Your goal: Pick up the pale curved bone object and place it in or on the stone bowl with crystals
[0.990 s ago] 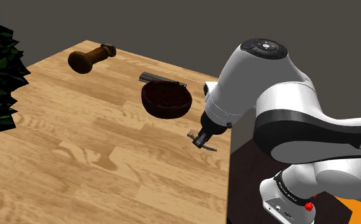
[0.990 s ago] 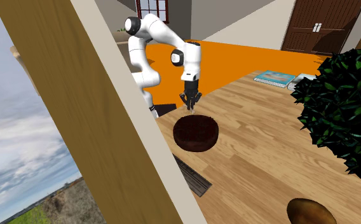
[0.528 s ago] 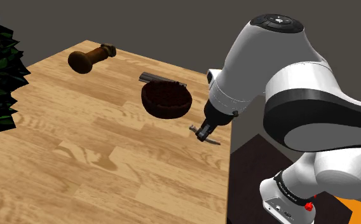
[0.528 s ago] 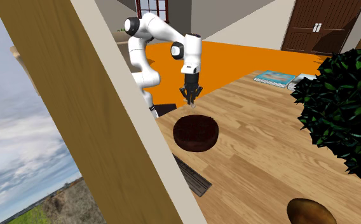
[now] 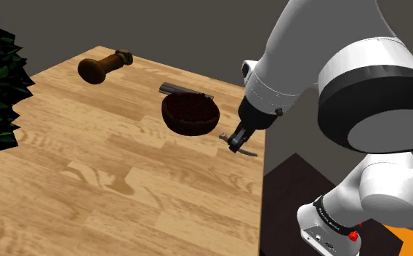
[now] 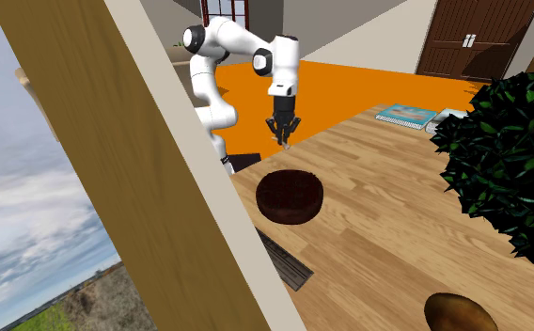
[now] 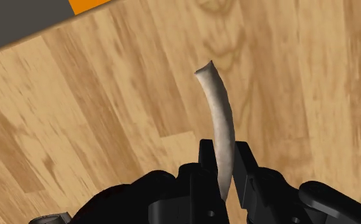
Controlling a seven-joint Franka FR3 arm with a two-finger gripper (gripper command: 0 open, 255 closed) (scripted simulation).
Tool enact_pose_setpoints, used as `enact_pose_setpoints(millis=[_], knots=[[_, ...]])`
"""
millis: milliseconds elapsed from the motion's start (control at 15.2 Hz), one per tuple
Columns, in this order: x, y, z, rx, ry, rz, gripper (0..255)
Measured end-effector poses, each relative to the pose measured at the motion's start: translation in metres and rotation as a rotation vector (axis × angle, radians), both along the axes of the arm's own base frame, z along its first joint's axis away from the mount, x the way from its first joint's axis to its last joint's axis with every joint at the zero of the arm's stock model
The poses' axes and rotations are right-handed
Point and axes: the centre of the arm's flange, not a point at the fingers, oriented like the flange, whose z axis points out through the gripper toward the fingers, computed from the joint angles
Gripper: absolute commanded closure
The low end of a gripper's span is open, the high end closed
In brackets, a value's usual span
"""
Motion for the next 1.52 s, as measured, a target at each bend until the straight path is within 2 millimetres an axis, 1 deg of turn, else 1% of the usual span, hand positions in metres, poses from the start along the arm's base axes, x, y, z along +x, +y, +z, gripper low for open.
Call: enact_pose_setpoints(millis=[594,660,792,858,990,1122,1386,1518], knots=[[-0.001,-0.001,0.047,0.000,0.000,0.000,255],[0.005,-0.001,0.050,0.000,0.000,0.000,255],[0.024,0.000,0.051,0.000,0.000,0.000,255],[0.036,-0.004,0.049,-0.001,0.000,0.000,255],[0.066,-0.002,0.051,-0.001,0.000,0.000,255],[0.091,-0.004,0.050,0.000,0.000,0.000,255],[0.142,-0.008,0.055,0.000,0.001,0.000,255],[0.166,-0.003,0.055,0.000,0.000,0.000,255]])
